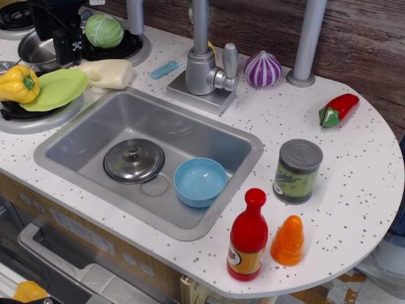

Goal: Put red bottle in sink

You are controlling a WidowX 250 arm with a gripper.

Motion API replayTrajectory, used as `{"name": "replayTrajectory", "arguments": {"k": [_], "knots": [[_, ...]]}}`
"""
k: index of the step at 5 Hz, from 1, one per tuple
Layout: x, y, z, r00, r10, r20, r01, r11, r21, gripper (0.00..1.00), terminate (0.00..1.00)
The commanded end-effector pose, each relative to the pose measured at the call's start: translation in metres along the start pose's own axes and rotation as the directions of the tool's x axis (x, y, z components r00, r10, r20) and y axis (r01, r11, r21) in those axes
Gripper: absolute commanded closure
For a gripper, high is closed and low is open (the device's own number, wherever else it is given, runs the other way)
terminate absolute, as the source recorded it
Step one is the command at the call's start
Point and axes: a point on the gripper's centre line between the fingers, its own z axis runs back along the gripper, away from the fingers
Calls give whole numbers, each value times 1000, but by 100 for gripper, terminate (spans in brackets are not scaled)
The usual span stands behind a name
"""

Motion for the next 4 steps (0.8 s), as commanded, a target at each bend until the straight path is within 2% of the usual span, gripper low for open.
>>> {"name": "replayTrajectory", "arguments": {"k": [1, 2, 3, 4], "knots": [[0, 0, 0, 1000, 0, 0, 0, 1000, 0, 0, 0], [0, -29, 59, 992, 111, -52, -111, 994, 17, 0, 0], [10, -66, 99, 991, 106, -78, -111, 993, -52, 0, 0], [18, -107, 130, 986, 92, -138, -109, 986, -123, 0, 0]]}}
